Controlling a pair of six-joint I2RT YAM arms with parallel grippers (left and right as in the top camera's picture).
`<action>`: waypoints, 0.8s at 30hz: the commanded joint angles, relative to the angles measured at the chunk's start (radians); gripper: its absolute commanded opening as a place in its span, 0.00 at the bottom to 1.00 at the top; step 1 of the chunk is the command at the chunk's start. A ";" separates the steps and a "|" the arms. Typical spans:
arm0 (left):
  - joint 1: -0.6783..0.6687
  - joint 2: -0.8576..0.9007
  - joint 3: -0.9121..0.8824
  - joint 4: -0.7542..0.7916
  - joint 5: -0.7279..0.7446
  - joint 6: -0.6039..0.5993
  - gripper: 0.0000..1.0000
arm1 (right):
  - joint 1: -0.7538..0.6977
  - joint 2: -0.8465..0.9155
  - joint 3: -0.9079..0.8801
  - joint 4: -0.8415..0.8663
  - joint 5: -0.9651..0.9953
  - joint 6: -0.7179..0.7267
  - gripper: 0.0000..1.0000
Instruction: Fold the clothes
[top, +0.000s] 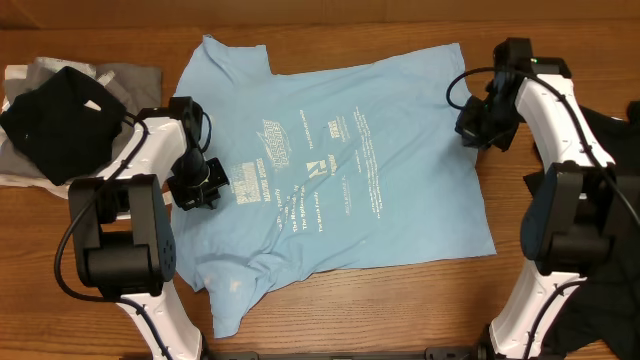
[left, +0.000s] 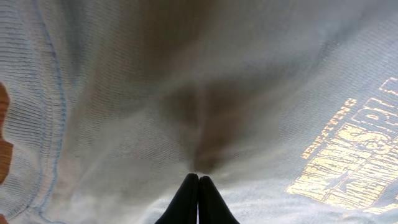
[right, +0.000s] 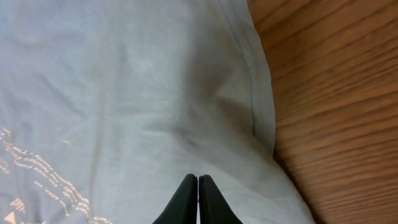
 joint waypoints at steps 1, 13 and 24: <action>0.018 0.014 -0.003 0.001 -0.023 0.017 0.08 | 0.004 0.026 -0.005 0.006 -0.010 -0.002 0.06; 0.075 0.014 -0.003 0.048 -0.029 0.027 0.04 | 0.004 0.081 -0.005 0.038 -0.017 -0.003 0.06; 0.089 0.014 -0.003 0.082 -0.073 0.027 0.04 | 0.005 0.169 -0.005 0.039 -0.069 -0.003 0.04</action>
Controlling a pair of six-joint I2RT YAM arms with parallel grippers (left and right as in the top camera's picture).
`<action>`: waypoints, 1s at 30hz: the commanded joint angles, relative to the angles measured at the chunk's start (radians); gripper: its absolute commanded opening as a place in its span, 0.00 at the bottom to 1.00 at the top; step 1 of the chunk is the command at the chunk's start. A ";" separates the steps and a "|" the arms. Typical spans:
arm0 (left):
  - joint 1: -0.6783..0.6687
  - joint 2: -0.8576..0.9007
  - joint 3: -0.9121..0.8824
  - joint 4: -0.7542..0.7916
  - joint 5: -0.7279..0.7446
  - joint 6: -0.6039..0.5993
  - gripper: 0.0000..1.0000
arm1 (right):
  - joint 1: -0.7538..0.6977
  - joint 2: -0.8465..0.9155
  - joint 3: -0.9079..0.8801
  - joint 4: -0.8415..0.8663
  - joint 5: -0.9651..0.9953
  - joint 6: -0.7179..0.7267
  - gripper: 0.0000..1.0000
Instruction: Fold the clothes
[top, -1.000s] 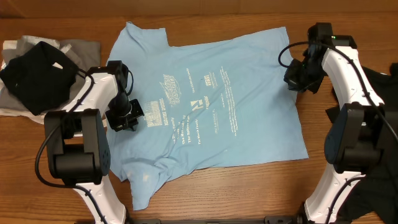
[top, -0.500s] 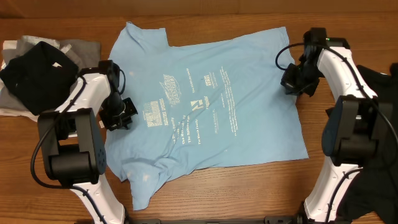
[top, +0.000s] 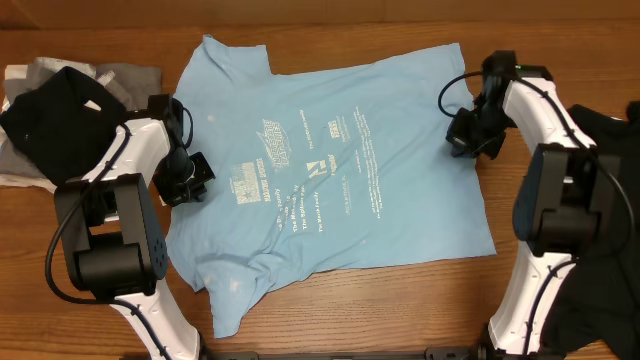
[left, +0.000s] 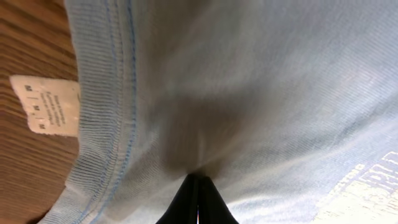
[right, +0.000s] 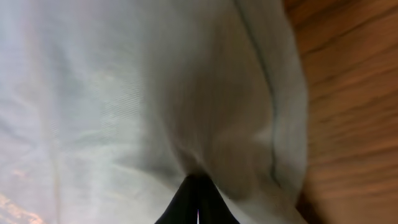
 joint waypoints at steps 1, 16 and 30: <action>0.021 0.014 -0.003 0.000 -0.046 0.019 0.04 | 0.005 0.031 -0.005 0.004 -0.026 -0.002 0.04; 0.136 0.014 -0.003 0.029 -0.045 0.039 0.04 | 0.003 0.056 -0.005 0.021 0.093 0.048 0.04; 0.164 0.000 0.047 0.036 -0.012 0.114 0.04 | 0.004 0.056 -0.005 0.033 0.141 0.066 0.06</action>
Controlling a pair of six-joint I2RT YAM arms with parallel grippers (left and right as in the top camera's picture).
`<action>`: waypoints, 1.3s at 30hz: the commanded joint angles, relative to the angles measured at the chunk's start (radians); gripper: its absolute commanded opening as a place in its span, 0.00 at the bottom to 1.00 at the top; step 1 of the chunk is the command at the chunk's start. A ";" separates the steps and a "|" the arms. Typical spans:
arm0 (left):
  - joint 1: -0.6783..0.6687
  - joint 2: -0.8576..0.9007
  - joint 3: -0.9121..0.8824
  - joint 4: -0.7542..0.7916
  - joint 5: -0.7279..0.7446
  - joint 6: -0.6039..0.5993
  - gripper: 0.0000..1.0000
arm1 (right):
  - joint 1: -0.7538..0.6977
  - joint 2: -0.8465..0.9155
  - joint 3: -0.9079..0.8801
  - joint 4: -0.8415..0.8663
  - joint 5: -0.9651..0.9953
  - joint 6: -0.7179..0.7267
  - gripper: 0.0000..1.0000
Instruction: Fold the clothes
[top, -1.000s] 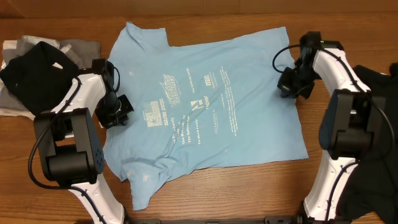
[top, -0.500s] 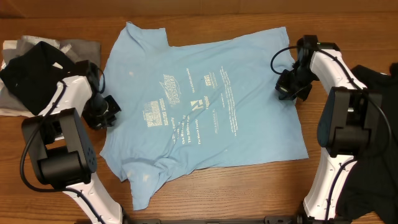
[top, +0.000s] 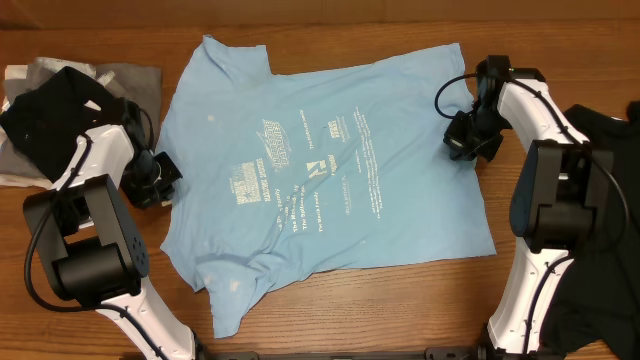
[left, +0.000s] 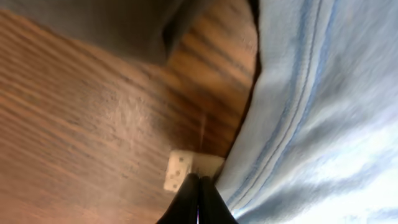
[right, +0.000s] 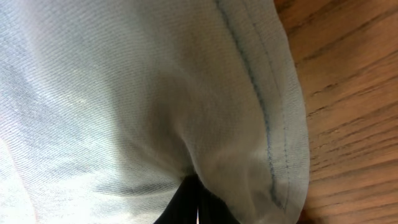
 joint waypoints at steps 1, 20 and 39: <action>-0.002 -0.011 0.063 -0.034 0.031 0.044 0.04 | -0.005 0.034 -0.006 0.015 0.084 0.013 0.06; -0.177 -0.028 0.112 -0.067 0.174 0.081 0.04 | -0.005 0.034 -0.006 0.026 0.084 0.013 0.09; -0.179 0.132 0.110 -0.068 -0.040 0.042 0.04 | -0.005 0.034 -0.006 0.023 0.092 0.013 0.09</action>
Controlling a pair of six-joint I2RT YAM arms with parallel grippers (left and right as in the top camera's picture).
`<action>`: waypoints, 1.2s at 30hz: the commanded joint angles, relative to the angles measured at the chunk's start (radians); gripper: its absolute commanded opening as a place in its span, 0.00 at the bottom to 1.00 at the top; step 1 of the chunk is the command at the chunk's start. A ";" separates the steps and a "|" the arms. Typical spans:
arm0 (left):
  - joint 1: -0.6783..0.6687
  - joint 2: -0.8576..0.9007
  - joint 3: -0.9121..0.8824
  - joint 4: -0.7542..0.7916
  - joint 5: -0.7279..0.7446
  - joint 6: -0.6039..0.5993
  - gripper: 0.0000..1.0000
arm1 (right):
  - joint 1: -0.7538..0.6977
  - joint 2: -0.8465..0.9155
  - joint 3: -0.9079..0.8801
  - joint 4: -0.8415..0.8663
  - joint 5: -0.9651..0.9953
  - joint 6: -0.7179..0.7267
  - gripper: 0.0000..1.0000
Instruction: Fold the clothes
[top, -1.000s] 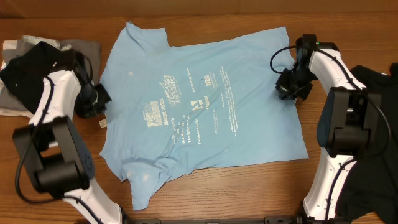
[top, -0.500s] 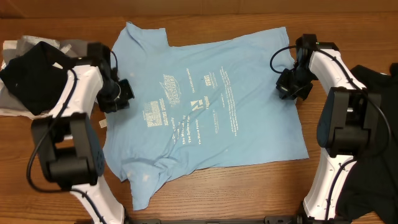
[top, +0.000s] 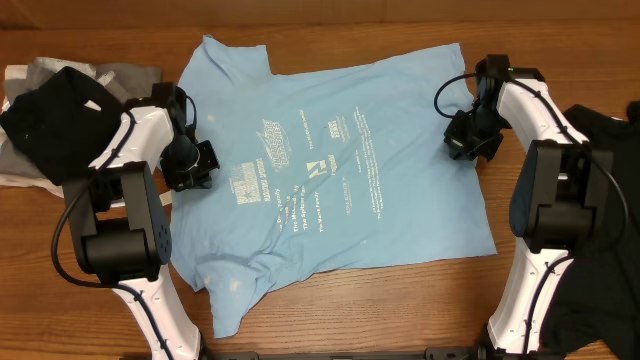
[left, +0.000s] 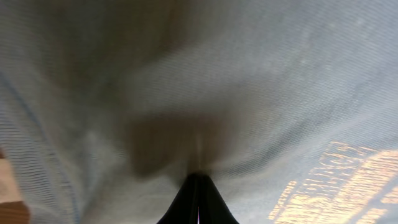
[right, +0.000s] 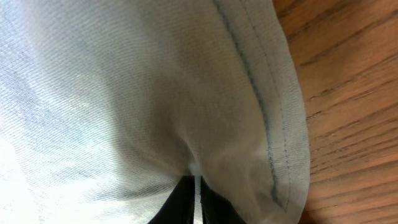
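A light blue t-shirt (top: 330, 170) with a gold and white print lies spread flat on the wooden table, collar side to the left and bottom hem to the right. My left gripper (top: 190, 165) is shut, its tips (left: 198, 182) pressed on the cloth beside the gold print (left: 348, 180). At the shirt's right edge my right gripper (top: 465, 140) is shut on a raised fold of cloth (right: 194, 183) just inside the stitched hem (right: 268, 124).
A black garment (top: 55, 115) lies on a heap of grey and white clothes at the far left. Another dark garment (top: 615, 150) lies at the right edge. Bare wood (top: 400, 310) shows in front of the shirt.
My left gripper has moved from the bare wood left of the collar back onto the shirt, near the print. The right gripper stays at the hem; a thin slit now shows between its fingers.
My left gripper was shut on the cloth near the print, then at the ribbed collar by the label, then off the shirt on the wood, and is now on the cloth again. My right gripper went from inside the right edge to the hem and stayed.
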 joint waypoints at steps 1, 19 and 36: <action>-0.004 0.042 -0.006 -0.002 -0.170 -0.015 0.04 | -0.007 0.034 -0.008 0.016 0.078 0.005 0.09; 0.137 0.042 -0.006 0.092 -0.194 -0.013 0.04 | -0.008 0.034 -0.008 0.042 0.095 0.005 0.08; 0.027 -0.077 0.083 0.023 -0.159 0.002 0.09 | -0.006 -0.011 0.220 -0.106 0.100 0.008 0.28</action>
